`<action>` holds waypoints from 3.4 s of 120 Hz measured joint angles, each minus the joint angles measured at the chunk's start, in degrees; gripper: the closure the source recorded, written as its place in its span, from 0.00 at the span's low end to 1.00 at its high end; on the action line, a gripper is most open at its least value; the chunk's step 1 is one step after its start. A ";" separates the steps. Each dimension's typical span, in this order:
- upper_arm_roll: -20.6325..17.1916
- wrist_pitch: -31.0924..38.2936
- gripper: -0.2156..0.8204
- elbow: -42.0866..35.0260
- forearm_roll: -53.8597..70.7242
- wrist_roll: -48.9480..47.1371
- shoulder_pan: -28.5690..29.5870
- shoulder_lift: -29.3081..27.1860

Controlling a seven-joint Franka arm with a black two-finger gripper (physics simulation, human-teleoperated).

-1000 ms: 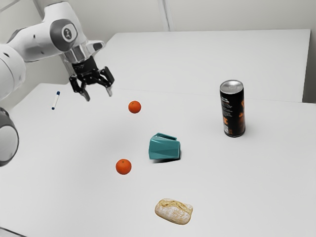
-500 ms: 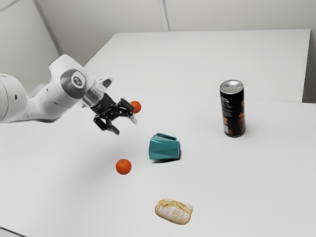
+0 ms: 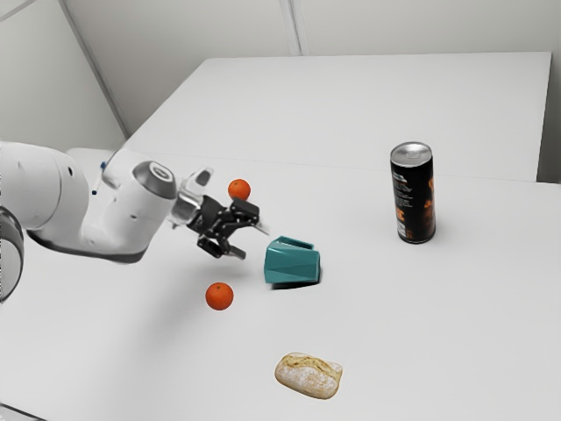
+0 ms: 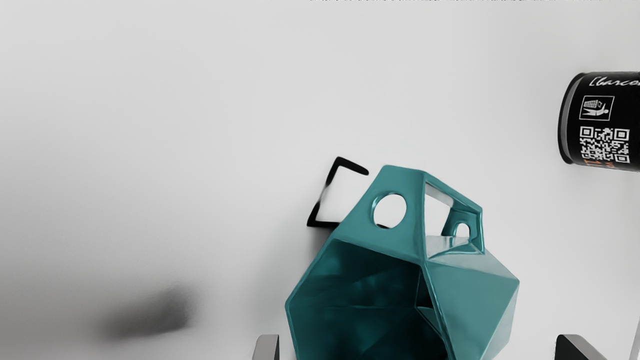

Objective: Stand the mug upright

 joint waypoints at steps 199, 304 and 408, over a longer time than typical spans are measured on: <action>-2.58 -5.12 0.89 -1.57 -20.63 28.64 -1.14 3.52; -3.78 8.39 0.96 2.76 45.96 11.96 -2.22 -6.65; -3.71 4.55 0.96 1.02 61.90 -10.90 -2.51 -3.76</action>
